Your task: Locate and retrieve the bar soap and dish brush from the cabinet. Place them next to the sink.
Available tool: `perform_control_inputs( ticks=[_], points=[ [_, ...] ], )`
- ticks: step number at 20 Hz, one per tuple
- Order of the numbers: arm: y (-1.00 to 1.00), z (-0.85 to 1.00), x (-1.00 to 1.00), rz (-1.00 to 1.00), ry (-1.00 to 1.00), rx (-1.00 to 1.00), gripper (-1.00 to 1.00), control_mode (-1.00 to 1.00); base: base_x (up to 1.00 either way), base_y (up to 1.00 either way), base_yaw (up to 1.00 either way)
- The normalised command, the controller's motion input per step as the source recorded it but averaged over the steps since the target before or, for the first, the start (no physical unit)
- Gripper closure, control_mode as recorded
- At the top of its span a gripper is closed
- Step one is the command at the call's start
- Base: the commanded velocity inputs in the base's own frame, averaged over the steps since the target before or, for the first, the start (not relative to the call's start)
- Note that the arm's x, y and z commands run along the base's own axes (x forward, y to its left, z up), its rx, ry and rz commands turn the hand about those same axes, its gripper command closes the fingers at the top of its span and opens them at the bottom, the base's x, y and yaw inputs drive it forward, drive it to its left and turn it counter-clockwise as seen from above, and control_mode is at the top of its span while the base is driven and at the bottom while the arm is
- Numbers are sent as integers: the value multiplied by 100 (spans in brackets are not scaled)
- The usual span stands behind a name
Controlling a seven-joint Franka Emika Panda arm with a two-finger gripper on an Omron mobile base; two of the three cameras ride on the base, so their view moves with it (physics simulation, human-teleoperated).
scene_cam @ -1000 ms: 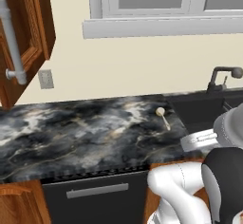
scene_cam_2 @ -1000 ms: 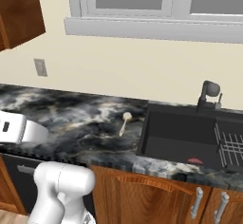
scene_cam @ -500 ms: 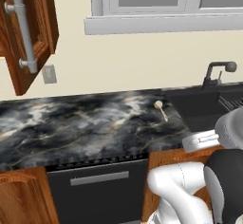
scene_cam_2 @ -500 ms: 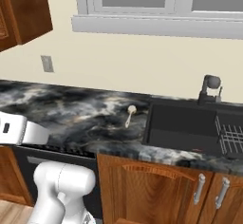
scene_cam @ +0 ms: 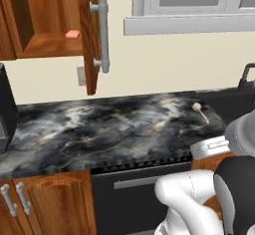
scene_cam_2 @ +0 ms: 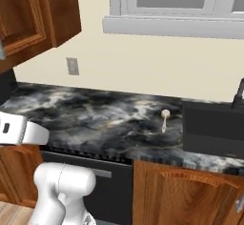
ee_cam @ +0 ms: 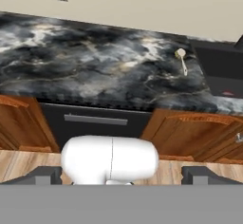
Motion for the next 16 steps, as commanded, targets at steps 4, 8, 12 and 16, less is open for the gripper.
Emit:
perform_control_inputs(
  ticks=[4,8,12,16],
  points=[
    [0,0,0,0,0,0,-100,100,-2,64,-5],
    [0,0,0,0,0,0,-100,100,0,64,-6],
    [0,0,0,0,0,0,-100,100,0,63,-6],
    [0,0,0,0,0,0,-100,100,0,58,-5]
  ],
)
